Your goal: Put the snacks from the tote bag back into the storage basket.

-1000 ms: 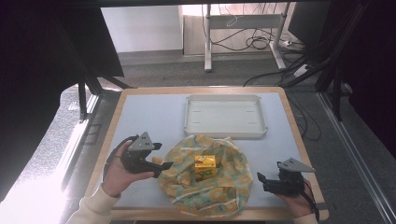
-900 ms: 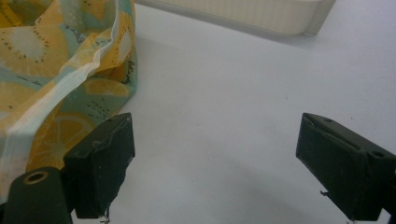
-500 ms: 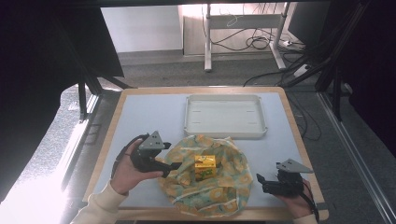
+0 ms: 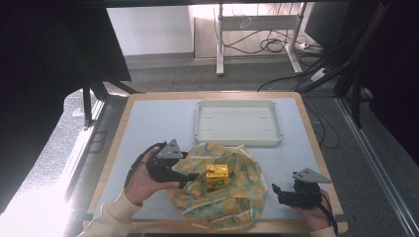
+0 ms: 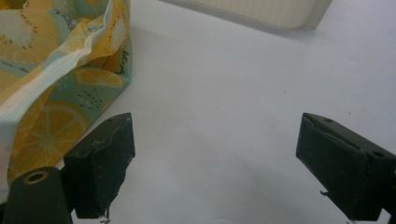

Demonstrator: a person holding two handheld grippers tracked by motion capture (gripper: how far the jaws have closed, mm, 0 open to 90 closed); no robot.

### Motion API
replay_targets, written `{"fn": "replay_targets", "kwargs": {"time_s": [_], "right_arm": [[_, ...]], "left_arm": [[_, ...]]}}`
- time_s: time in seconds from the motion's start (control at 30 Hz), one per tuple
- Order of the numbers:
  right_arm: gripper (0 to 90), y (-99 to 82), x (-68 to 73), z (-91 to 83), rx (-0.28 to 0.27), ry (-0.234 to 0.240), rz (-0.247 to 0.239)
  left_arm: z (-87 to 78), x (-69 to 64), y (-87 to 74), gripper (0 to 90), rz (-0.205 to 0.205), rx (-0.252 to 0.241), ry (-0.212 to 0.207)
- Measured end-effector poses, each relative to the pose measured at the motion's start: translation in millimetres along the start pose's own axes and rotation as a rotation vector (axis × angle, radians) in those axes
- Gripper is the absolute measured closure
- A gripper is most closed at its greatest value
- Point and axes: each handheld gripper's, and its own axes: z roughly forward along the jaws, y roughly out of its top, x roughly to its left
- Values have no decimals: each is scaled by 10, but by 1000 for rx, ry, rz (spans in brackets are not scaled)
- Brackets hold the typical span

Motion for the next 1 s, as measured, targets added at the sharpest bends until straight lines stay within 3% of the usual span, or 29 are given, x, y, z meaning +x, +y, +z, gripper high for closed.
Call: {"fn": "replay_targets", "kwargs": {"time_s": [0.37, 0.6, 1.0], "right_arm": [[117, -4, -8, -7, 4, -6, 3], [117, -8, -14, -6, 4, -7, 1], [117, -15, -21, -4, 7, -9, 4]], "left_arm": [[103, -56, 121, 235, 23, 2, -16], [145, -65, 191, 235, 60, 25, -24], [257, -87, 283, 236, 74, 42, -43]]}}
